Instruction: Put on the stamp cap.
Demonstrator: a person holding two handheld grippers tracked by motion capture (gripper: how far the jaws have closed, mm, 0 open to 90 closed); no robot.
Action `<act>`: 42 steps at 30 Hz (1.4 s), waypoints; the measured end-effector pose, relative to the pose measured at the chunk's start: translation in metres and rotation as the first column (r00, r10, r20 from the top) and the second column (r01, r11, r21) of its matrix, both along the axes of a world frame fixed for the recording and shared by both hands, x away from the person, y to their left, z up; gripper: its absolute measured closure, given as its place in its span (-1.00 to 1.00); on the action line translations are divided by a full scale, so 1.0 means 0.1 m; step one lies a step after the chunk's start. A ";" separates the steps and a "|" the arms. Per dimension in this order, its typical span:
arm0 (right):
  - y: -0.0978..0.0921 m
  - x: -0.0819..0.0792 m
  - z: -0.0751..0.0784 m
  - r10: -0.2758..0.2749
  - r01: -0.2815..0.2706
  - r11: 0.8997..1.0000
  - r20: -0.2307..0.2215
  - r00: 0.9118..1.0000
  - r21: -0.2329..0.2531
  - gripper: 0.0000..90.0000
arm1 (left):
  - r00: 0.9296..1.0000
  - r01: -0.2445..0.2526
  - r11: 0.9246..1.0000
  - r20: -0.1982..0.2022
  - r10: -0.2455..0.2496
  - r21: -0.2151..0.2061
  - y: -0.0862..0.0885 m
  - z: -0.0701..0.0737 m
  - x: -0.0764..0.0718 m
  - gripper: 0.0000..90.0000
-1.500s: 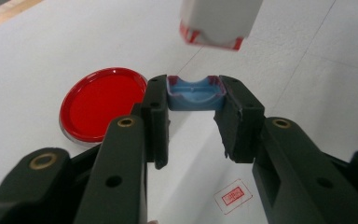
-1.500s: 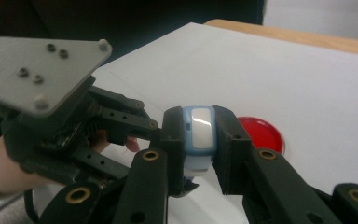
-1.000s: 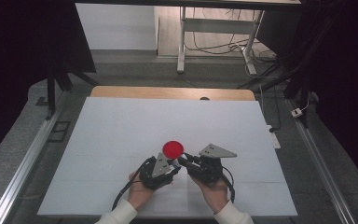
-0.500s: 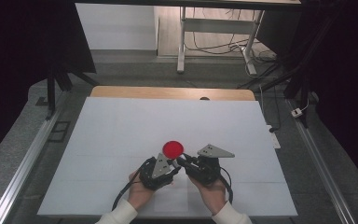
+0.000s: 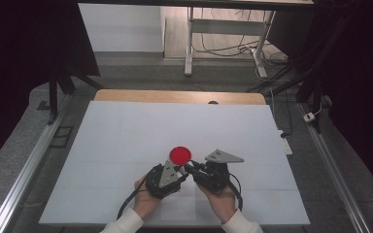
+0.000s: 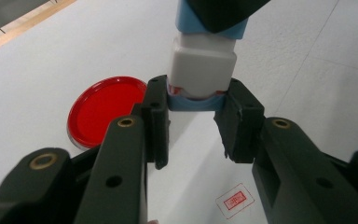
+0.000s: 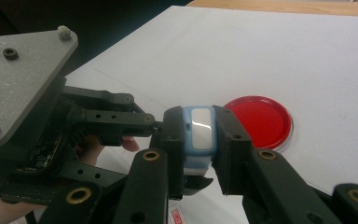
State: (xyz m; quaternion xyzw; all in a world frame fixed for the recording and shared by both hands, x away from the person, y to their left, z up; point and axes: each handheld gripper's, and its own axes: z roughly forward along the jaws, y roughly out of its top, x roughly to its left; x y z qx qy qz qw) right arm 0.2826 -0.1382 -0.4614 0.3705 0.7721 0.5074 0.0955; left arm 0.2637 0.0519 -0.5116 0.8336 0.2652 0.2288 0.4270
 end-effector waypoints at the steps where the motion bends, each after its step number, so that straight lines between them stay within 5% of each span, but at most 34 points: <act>1: 0.00 0.00 0.00 0.001 -0.001 1.000 0.000 1.000 -0.001 0.67 | 1.000 0.000 1.000 0.001 0.000 0.003 0.00 0.00 0.00 0.45; 23: -0.02 0.04 -0.04 0.020 -0.019 1.000 -0.068 0.997 0.022 0.67 | 0.998 0.010 0.999 0.057 -0.012 0.045 -0.02 0.01 -0.06 0.46; 30: -0.03 0.05 -0.04 0.023 -0.020 0.999 -0.079 0.997 0.036 0.67 | 0.999 0.012 0.999 0.046 -0.014 0.042 -0.01 0.01 -0.05 0.46; 42: -0.03 0.03 -0.02 0.044 -0.044 0.999 -0.030 0.999 0.001 0.67 | 1.000 0.021 1.000 -0.002 -0.021 0.006 0.01 0.01 -0.01 0.43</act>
